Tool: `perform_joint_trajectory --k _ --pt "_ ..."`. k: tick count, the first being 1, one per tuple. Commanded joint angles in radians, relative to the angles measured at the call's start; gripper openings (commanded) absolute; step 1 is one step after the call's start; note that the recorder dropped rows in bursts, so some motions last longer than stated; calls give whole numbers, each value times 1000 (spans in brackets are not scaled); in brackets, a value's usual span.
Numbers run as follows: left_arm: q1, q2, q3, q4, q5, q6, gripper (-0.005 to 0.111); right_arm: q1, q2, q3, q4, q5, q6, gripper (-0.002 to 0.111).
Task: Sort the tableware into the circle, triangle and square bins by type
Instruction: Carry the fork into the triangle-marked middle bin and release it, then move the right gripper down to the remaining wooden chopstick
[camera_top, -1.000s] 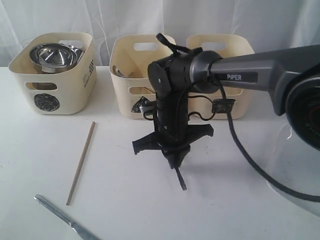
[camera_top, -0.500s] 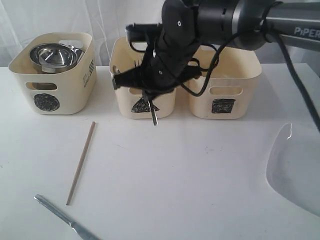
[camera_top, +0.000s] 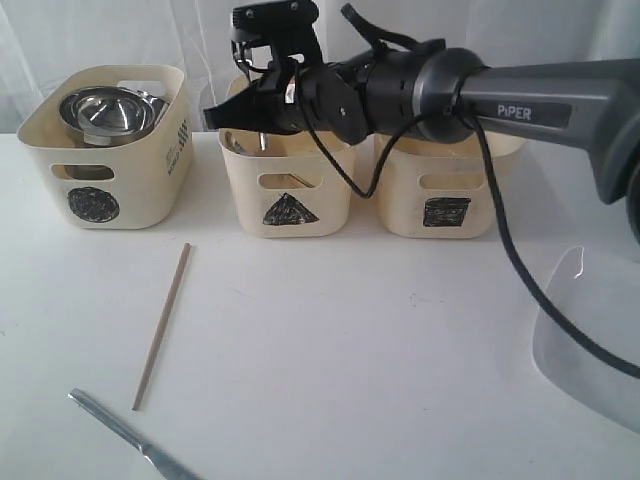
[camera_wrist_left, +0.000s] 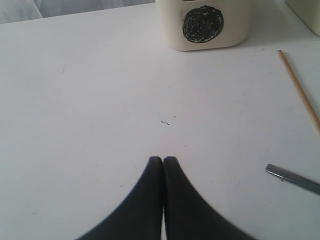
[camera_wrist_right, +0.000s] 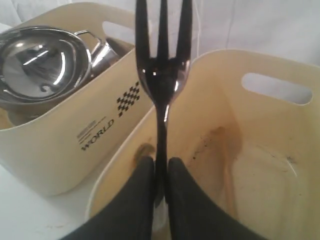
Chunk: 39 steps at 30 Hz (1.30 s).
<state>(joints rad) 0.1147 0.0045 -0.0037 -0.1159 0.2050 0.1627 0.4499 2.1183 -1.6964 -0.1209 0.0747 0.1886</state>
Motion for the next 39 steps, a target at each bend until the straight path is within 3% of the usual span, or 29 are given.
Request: perform_joint_trajectory --k 1,9,18,24,39 --pt "0 -4 4 -6 -3 2 0 -45 32 -32 -15 -91 -14 0" --pt "0 -4 4 -6 -3 2 0 -80 75 -38 -15 -137 -17 2" --pt "0 -4 4 -6 -3 2 0 -88 92 -38 -15 -137 -30 40" --pt "0 -4 4 -6 -3 2 0 -88 81 -38 -11 -111 -30 43" --pt "0 -4 4 -6 -3 2 0 -90 -169 -38 -14 571 -36 43"
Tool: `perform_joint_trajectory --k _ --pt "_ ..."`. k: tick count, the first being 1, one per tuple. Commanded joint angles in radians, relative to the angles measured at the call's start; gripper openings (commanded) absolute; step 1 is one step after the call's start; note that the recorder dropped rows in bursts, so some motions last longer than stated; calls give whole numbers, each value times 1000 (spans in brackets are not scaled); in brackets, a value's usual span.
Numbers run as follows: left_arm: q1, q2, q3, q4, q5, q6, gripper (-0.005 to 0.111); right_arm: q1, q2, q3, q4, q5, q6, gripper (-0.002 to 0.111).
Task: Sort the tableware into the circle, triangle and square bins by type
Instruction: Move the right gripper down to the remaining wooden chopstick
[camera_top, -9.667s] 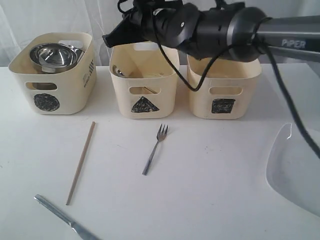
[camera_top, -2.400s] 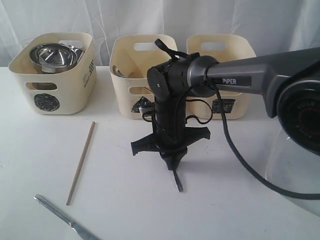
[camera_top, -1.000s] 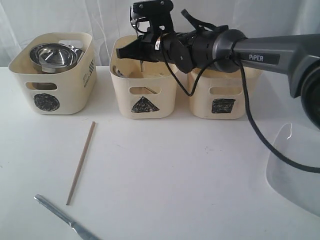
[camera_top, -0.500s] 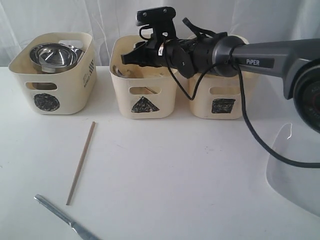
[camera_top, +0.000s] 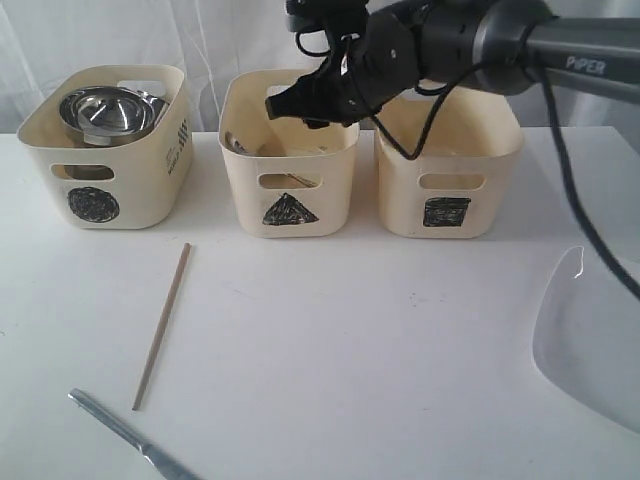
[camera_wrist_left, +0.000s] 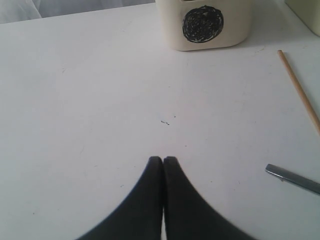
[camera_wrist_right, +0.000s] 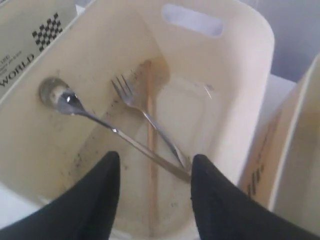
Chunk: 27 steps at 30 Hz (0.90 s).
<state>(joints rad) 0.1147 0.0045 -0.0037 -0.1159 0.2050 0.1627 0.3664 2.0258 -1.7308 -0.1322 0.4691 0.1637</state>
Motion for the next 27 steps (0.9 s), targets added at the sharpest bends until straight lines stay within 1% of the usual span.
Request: perform_joint_trajectory --k 1,5,6,7,8,9,10,11,12,15,17,19,20,25,27 --pt "0 -4 4 -6 -3 2 0 -7 -94 -4 4 235 -11 43" --pt "0 -4 4 -6 -3 2 0 -7 -130 -4 116 483 -11 43" --pt "0 -4 4 -6 -3 2 0 -7 -130 6 205 613 -17 43" --pt "0 -4 4 -6 -3 2 0 -7 -126 15 249 649 -35 43" --pt "0 -4 4 -6 -3 2 0 2 -113 48 371 692 -92 43" --pt "0 -4 4 -6 -3 2 0 11 -109 65 422 694 -114 43" --pt "0 -4 4 -6 -3 2 0 38 -91 103 555 669 -164 43" --pt "0 -4 4 -6 -3 2 0 54 -82 119 620 652 -193 43" --pt "0 -4 4 -6 -3 2 0 103 -58 136 715 587 -225 43" --pt "0 -4 4 -6 -3 2 0 238 8 138 743 370 -238 42" --pt "0 -4 4 -6 -3 2 0 300 58 138 733 216 -238 42" --pt "0 -4 4 -6 -3 2 0 334 106 129 731 81 -236 42" --pt "0 -4 4 -6 -3 2 0 341 132 118 731 63 -236 44" --pt "0 -4 4 -6 -3 2 0 343 226 30 722 89 -236 61" --pt "0 -4 4 -6 -3 2 0 343 250 4 717 84 -236 62"
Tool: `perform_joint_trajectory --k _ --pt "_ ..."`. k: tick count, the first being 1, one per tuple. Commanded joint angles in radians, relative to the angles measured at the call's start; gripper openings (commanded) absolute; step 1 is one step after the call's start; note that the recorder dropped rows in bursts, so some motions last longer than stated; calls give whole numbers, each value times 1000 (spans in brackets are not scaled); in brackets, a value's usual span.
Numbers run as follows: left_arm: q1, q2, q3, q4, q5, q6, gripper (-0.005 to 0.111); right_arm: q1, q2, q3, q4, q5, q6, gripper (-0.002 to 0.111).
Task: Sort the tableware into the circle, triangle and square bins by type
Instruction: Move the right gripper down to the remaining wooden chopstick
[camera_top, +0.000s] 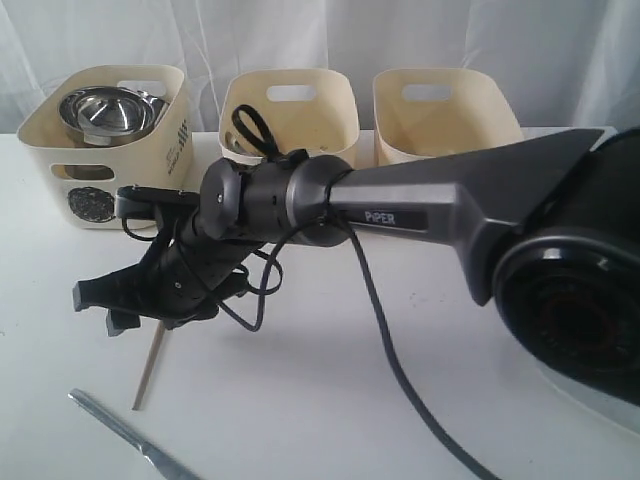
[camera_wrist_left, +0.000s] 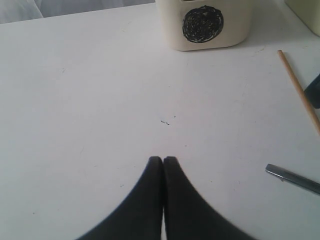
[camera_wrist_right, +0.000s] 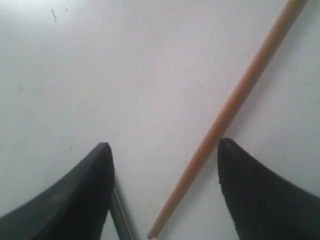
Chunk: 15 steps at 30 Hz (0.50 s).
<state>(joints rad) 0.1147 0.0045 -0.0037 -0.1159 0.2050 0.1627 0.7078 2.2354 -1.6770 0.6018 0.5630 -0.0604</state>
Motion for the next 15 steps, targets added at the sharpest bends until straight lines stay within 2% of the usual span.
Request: perform_joint_trajectory --k 1,8,15 --pt "0 -4 4 -6 -3 2 0 1 47 -61 -21 -12 -12 62" --pt "0 -4 4 -6 -3 2 0 1 60 -92 -162 -19 -18 61" --pt "0 -4 4 -6 -3 2 0 22 60 -128 -148 -54 -258 50"
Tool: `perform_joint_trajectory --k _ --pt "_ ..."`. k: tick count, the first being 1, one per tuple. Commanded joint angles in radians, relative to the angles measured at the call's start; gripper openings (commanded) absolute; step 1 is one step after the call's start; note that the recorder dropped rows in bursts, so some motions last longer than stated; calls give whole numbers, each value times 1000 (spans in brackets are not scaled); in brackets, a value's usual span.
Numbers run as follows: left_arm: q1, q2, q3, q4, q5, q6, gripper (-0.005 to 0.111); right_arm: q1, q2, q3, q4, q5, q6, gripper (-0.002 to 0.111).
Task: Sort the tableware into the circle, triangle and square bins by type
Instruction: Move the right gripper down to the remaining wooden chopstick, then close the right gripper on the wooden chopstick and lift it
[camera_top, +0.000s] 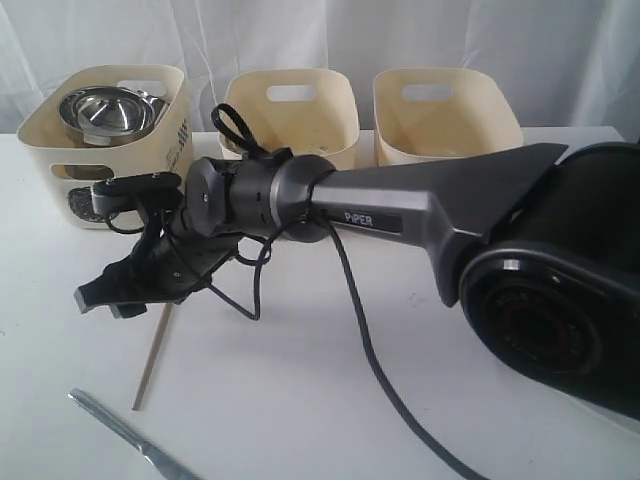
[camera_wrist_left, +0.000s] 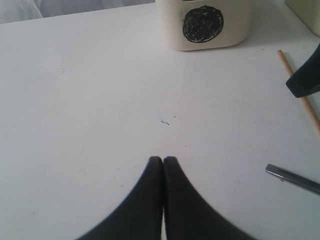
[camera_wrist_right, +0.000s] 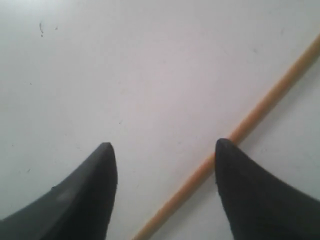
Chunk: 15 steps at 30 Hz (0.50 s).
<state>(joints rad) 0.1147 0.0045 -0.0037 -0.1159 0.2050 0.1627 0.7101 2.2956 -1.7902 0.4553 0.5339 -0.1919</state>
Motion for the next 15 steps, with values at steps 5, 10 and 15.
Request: perform_joint_trajectory --k 5,10,15 --pt "0 -4 4 -6 -3 2 0 36 9 -15 5 -16 -144 49" --pt "0 -4 4 -6 -3 2 0 39 44 -15 5 -16 -144 49" --pt "0 -4 4 -6 -3 2 0 39 66 -15 5 14 -144 49"
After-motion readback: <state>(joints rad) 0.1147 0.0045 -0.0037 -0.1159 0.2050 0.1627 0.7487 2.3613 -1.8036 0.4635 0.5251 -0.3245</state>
